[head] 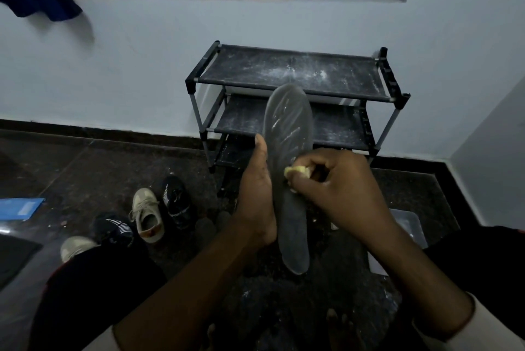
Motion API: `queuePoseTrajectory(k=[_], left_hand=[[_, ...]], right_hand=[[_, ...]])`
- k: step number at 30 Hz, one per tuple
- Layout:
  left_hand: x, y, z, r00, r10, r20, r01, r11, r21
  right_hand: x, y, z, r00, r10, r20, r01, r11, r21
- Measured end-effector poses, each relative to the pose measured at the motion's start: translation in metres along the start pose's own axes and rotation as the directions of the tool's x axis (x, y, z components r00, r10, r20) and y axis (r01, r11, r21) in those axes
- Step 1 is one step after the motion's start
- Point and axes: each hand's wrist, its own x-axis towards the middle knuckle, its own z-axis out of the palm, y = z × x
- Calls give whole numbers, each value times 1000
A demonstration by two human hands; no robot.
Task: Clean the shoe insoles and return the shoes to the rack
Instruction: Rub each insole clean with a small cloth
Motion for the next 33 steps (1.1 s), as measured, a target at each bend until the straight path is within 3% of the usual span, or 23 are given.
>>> queuePoseTrajectory(k=[2, 6, 11, 15, 20, 25, 30, 33], left_hand=[[-3, -5, 2, 1000, -21, 4, 21, 999, 25], [-3, -2, -2, 999, -11, 32, 10, 1000, 26], [3, -5, -2, 1000, 1, 14, -1, 1000, 7], [3, -1, -4, 999, 9, 40, -9, 1000, -2], [1, -7, -2, 999, 18, 47, -22, 996, 82], [3, -1, -4, 999, 4, 42, -7, 998, 59], [-1, -7, -1, 998, 22, 50, -29, 988, 153], [-1, -6, -2, 998, 21, 53, -27, 993, 116]], right_hand=[[1, -3, 1, 999, -18, -33, 18, 1000, 7], [-6, -9, 6, 981, -74, 179, 74, 997, 7], [2, 3, 0, 999, -27, -37, 22, 992, -125], [-3, -2, 2, 991, -58, 119, 70, 993, -96], [1, 3, -4, 995, -46, -89, 28, 982, -188], [-5, -1, 2, 998, -39, 51, 46, 989, -144], [3, 2, -4, 988, -39, -148, 5, 974, -227], [-4, -3, 4, 1000, 1, -20, -5, 985, -174]])
